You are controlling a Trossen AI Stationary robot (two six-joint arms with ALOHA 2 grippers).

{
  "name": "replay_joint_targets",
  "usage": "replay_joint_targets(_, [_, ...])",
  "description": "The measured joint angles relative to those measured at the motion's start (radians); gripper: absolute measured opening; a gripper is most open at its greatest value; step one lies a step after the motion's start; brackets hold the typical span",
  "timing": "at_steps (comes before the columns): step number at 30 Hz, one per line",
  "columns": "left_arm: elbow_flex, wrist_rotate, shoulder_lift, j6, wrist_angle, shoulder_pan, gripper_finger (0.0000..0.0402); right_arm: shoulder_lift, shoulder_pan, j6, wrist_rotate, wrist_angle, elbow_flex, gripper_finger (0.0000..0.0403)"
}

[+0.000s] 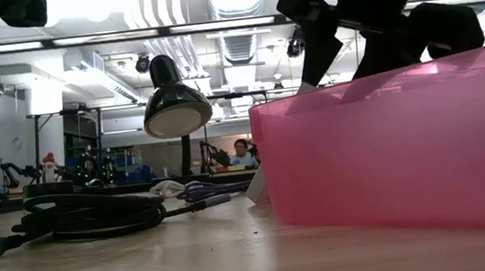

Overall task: Pick and place items into bin
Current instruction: Put the white card reader box into the green bin

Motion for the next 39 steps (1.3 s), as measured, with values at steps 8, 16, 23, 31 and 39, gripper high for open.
replay_joint_targets(8, [0.000,0.000,0.000,0.001,0.000,0.000,0.0003,0.000,-0.020,0.014,-0.010,0.007,-0.001,0.0224])
replay_joint_targets(16, [0.000,-0.002,0.000,0.001,0.000,0.000,0.0003,0.000,-0.051,0.026,-0.104,0.024,-0.001,0.0224])
replay_joint_targets(23, [0.000,-0.004,0.000,0.001,0.000,0.000,0.0003,0.000,-0.055,0.030,-0.106,0.026,-0.001,0.0224])
replay_joint_targets(31, [-0.001,-0.004,0.000,0.001,-0.001,0.000,0.0003,0.000,-0.055,0.030,-0.143,0.023,-0.005,0.0223])
replay_joint_targets(39, [-0.001,-0.003,0.000,0.001,-0.001,0.000,0.0003,0.000,-0.055,0.037,-0.143,0.025,-0.008,0.0180])
